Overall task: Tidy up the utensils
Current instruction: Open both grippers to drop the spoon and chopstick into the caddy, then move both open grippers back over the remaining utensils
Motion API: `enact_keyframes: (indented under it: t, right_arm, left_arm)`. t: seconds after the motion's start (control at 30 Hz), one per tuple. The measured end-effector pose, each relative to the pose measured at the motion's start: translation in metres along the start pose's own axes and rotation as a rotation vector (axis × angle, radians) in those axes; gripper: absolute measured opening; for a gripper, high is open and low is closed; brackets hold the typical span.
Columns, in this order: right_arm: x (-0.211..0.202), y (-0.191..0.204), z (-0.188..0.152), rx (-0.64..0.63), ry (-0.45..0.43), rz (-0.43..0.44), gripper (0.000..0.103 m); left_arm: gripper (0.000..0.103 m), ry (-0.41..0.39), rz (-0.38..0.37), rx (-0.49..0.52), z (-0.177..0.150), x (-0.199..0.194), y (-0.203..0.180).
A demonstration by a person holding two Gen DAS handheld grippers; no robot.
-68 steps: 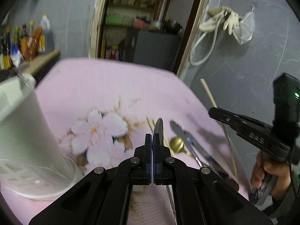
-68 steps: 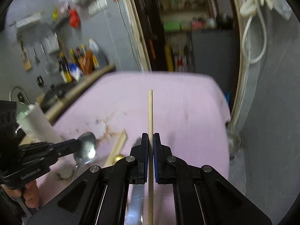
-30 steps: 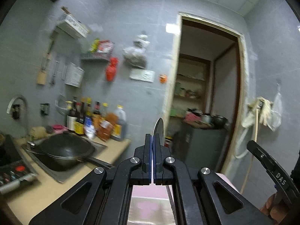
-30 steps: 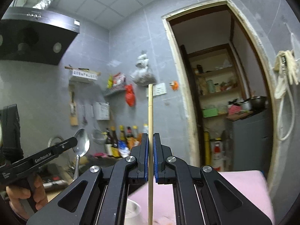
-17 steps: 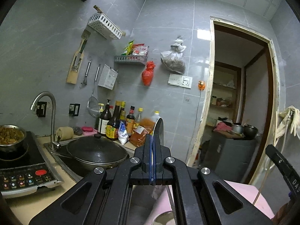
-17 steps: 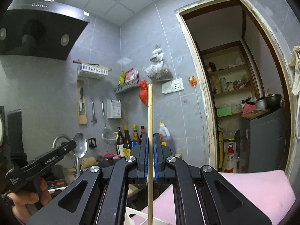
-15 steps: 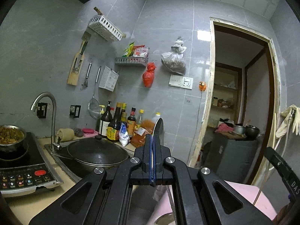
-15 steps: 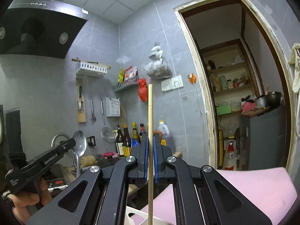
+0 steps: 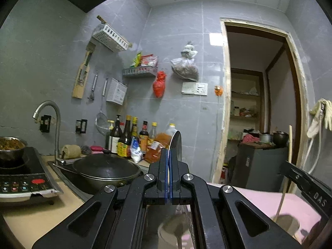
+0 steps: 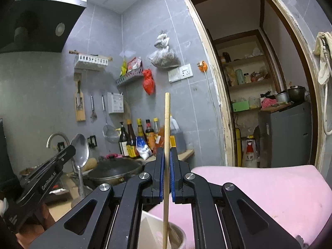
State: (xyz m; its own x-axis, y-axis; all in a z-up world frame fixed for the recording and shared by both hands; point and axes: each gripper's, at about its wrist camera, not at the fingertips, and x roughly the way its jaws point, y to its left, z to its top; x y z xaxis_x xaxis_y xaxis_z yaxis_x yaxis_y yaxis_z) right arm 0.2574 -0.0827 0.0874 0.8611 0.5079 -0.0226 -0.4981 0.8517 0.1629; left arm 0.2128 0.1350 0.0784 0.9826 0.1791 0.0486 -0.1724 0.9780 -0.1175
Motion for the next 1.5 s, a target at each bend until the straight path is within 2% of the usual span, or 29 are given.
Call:
enact_keyframes:
  t: [0.13, 0.27, 0.33, 0.37, 0.4, 0.5, 0.57, 0.6, 0.7, 0.77, 0.8, 0.87, 0.93, 0.97, 1.03, 1.17, 1.3, 1.5]
  right_arm:
    - [0.0, -0.003, -0.008, -0.003, 0.039, 0.005, 0.004]
    - [-0.001, -0.004, -0.014, -0.016, 0.074, 0.005, 0.006]
    - [-0.003, -0.005, -0.015, -0.018, 0.091, 0.0, 0.014]
    - [-0.003, -0.006, -0.015, -0.015, 0.098, -0.001, 0.025]
    - [-0.005, -0.007, -0.014, -0.006, 0.103, 0.003, 0.029]
    - [-0.01, -0.009, -0.01, -0.012, 0.102, 0.004, 0.03]
    - [-0.014, -0.009, -0.005, -0.017, 0.098, 0.003, 0.035]
    - [-0.017, -0.01, -0.002, -0.014, 0.091, 0.003, 0.046]
    - [-0.028, -0.013, 0.008, -0.002, 0.058, -0.002, 0.069]
    - [-0.036, -0.015, 0.016, -0.003, 0.041, -0.014, 0.074]
    - [-0.041, -0.017, 0.02, -0.005, 0.037, -0.023, 0.079]
    - [-0.049, -0.021, 0.027, -0.007, 0.03, -0.046, 0.088]
    - [-0.061, -0.028, 0.032, -0.01, 0.016, -0.075, 0.1]
    - [-0.065, -0.031, 0.034, -0.011, 0.01, -0.088, 0.102]
    - [-0.077, -0.039, 0.038, -0.016, -0.003, -0.119, 0.103]
    - [-0.101, -0.054, 0.041, -0.047, -0.006, -0.177, 0.103]
    - [-0.124, -0.07, 0.04, -0.072, 0.013, -0.225, 0.103]
    - [-0.154, -0.1, 0.035, -0.087, 0.062, -0.311, 0.103]
  left_arm:
    - [0.0, 0.024, -0.046, 0.021, -0.007, -0.003, -0.004]
    - [0.0, 0.084, -0.115, -0.003, -0.006, -0.003, -0.001]
    - [0.002, 0.124, -0.136, -0.014, -0.005, -0.003, 0.0]
    - [0.003, 0.148, -0.149, -0.025, -0.004, -0.002, 0.001]
    - [0.003, 0.166, -0.161, -0.042, -0.003, -0.002, 0.002]
    - [0.013, 0.201, -0.173, -0.074, 0.001, -0.004, 0.003]
    - [0.024, 0.213, -0.184, -0.099, 0.003, -0.006, 0.003]
    - [0.025, 0.217, -0.192, -0.112, 0.006, -0.007, 0.003]
    - [0.03, 0.228, -0.2, -0.133, 0.013, -0.01, 0.001]
    - [0.038, 0.229, -0.207, -0.142, 0.02, -0.016, -0.002]
    - [0.041, 0.225, -0.206, -0.143, 0.023, -0.018, -0.004]
    - [0.057, 0.216, -0.21, -0.145, 0.029, -0.026, -0.01]
    - [0.065, 0.212, -0.217, -0.146, 0.033, -0.031, -0.016]
    - [0.072, 0.211, -0.219, -0.145, 0.035, -0.035, -0.021]
    - [0.08, 0.209, -0.217, -0.136, 0.037, -0.04, -0.03]
    - [0.09, 0.193, -0.194, -0.079, 0.039, -0.052, -0.053]
    - [0.092, 0.185, -0.18, -0.014, 0.032, -0.061, -0.079]
    - [0.092, 0.243, -0.248, 0.068, 0.012, -0.067, -0.117]
